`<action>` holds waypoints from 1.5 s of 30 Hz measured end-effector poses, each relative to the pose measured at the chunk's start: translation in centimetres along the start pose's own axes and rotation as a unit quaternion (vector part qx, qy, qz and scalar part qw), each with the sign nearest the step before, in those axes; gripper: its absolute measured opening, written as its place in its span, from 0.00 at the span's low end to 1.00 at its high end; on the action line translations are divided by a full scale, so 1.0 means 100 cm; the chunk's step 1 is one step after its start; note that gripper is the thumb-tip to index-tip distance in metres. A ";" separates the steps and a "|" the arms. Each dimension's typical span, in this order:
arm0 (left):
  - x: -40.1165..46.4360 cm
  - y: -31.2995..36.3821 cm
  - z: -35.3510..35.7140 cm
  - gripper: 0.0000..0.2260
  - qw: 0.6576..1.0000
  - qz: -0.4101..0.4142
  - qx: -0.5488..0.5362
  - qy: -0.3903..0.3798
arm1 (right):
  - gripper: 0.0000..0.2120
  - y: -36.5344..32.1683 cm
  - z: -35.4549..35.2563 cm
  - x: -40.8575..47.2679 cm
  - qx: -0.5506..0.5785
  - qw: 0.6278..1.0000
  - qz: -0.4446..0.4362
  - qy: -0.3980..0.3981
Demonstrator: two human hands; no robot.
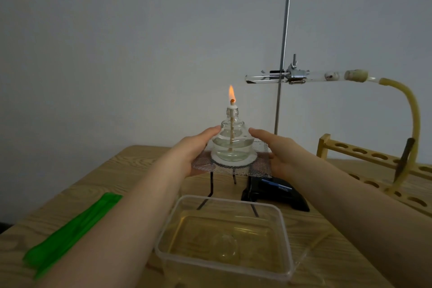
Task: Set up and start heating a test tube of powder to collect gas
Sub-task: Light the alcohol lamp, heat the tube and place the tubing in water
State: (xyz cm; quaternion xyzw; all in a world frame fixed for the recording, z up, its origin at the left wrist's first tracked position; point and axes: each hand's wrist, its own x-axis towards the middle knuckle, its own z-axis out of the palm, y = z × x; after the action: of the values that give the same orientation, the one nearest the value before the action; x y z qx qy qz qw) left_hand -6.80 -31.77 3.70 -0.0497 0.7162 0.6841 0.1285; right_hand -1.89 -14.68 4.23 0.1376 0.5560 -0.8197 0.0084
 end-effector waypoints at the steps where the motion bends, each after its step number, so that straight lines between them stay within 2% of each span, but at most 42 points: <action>1: 0.000 0.001 0.000 0.20 1.000 0.002 -0.006 0.002 | 0.13 0.000 0.001 0.001 -0.004 1.000 -0.004 0.005; 8: 0.002 -0.002 0.003 0.24 1.000 0.013 -0.023 -0.001 | 0.19 0.000 -0.003 0.001 -0.002 1.000 -0.018 0.019; 12: -0.001 0.000 0.009 0.24 0.999 0.020 -0.025 0.001 | 0.15 -0.003 -0.006 -0.005 0.001 1.000 -0.006 0.018; 20: -0.007 0.006 0.021 0.51 0.999 0.043 -0.009 0.006 | 0.14 -0.008 -0.014 -0.016 0.024 0.999 0.000 0.029; 26: 0.008 0.004 0.027 0.63 0.997 0.062 0.032 0.017 | 0.13 -0.010 -0.021 -0.023 0.038 0.999 0.005 0.033; 28: 0.004 0.007 0.030 0.63 0.997 0.065 0.040 0.017 | 0.13 -0.010 -0.024 -0.026 0.045 0.998 0.009 0.034; 31: -0.010 0.012 0.037 0.52 0.995 0.078 0.066 0.021 | 0.13 -0.011 -0.027 -0.029 0.053 0.998 0.013 0.034; 36: -0.012 0.014 0.045 0.41 0.990 0.093 0.101 0.023 | 0.15 -0.011 -0.032 -0.034 0.064 0.997 0.013 0.031; 45: -0.012 0.016 0.046 0.40 0.991 0.081 0.101 0.027 | 0.13 -0.013 -0.033 -0.035 0.064 0.997 0.012 0.031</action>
State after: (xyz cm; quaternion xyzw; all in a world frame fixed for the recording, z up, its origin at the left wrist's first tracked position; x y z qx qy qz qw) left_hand -5.52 -27.26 5.37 0.0035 0.7868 0.6145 0.0575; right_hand 2.00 -11.65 5.14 0.1700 0.5004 -0.8489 -0.0080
